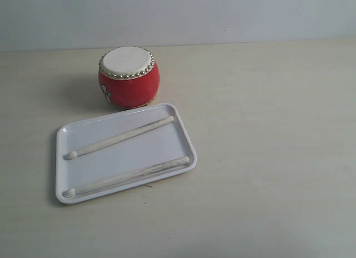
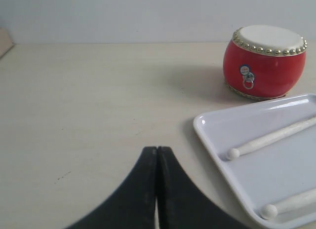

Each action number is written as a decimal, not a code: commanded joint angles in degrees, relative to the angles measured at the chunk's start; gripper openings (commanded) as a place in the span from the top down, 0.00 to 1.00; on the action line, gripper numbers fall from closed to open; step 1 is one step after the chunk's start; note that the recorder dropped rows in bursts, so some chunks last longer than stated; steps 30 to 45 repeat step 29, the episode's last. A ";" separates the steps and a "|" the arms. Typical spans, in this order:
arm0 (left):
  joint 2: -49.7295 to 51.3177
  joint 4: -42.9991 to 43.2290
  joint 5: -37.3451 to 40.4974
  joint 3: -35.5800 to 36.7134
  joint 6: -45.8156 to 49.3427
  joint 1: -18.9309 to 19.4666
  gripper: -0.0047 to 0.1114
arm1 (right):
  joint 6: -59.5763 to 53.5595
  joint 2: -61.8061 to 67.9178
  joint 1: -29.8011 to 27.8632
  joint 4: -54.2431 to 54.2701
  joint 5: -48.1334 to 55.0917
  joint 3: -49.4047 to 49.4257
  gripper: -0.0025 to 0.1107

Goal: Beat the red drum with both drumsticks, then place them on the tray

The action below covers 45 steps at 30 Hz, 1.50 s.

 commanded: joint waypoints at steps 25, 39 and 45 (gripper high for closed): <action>-0.31 0.14 -0.61 0.20 -0.27 0.07 0.96 | 0.21 -0.36 -0.43 1.04 -0.23 0.25 0.98; -0.31 0.14 -0.61 0.20 -0.27 0.07 0.96 | 0.21 -0.36 -0.43 1.04 -0.23 0.25 0.98; -0.31 0.14 -0.61 0.20 -0.27 0.07 0.96 | 0.21 -0.36 -0.43 1.04 -0.23 0.25 0.98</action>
